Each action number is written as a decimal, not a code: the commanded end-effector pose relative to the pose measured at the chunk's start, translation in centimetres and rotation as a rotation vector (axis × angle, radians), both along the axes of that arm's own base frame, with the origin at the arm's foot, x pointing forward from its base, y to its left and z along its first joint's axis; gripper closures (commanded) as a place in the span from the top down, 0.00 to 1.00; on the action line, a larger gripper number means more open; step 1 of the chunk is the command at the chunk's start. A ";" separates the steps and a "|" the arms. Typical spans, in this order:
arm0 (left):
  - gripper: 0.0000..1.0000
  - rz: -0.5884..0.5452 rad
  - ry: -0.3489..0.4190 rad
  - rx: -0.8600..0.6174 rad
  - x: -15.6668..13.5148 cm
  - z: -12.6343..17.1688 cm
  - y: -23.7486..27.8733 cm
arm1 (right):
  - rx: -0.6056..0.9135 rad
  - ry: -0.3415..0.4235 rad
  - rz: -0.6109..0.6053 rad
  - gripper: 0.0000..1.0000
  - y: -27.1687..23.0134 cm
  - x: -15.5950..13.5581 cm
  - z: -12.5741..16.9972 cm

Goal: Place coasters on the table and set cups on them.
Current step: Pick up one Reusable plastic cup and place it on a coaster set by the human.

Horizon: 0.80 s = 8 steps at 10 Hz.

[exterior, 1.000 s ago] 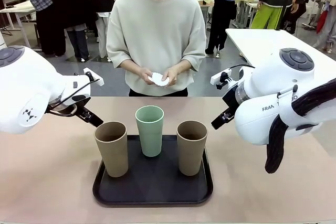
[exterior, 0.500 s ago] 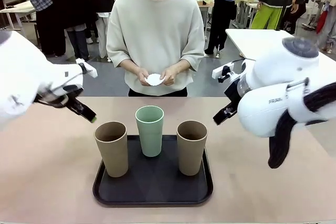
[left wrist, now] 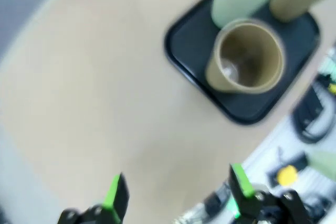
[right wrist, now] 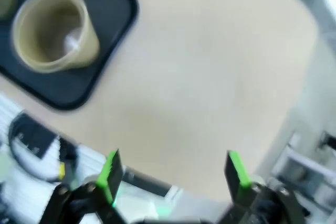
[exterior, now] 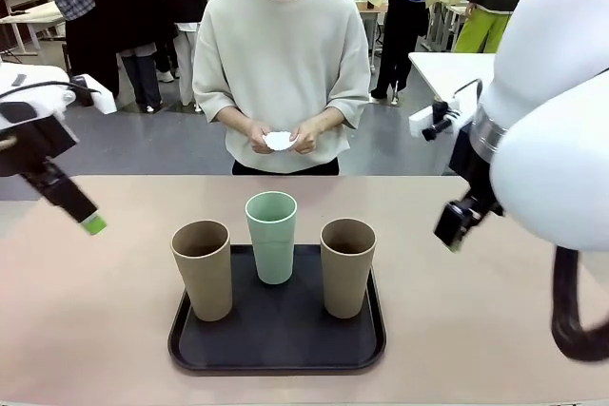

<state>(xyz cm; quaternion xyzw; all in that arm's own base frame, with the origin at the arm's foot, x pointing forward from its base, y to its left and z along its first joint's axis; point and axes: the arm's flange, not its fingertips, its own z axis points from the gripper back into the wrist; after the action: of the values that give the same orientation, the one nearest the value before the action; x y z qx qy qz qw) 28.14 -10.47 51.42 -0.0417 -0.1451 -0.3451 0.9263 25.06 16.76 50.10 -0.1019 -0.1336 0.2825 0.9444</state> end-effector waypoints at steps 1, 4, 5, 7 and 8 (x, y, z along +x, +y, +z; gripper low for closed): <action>1.00 0.058 -0.023 0.032 -3.5 -2.8 -0.2 | -0.062 -0.008 -0.037 1.00 -1.1 -4.7 -2.6; 1.00 0.000 0.000 0.000 0.0 0.0 0.0 | 0.000 0.000 0.000 1.00 0.0 0.0 0.0; 1.00 0.003 0.004 0.016 -1.1 0.5 -0.2 | -0.024 0.011 -0.014 1.00 0.0 -2.1 0.7; 1.00 0.013 0.208 -0.477 3.3 -0.2 3.6 | 0.519 0.110 -0.101 1.00 -5.4 2.3 0.8; 1.00 0.049 0.253 -0.663 2.8 0.3 6.0 | 0.704 0.145 -0.185 1.00 -8.6 1.7 1.2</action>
<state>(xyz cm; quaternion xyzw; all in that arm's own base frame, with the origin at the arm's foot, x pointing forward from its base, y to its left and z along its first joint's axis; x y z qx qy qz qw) 30.33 -6.18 50.96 -0.2456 -0.1387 -0.2961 0.9126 27.29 11.02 52.23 0.0996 -0.1371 0.2071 0.9635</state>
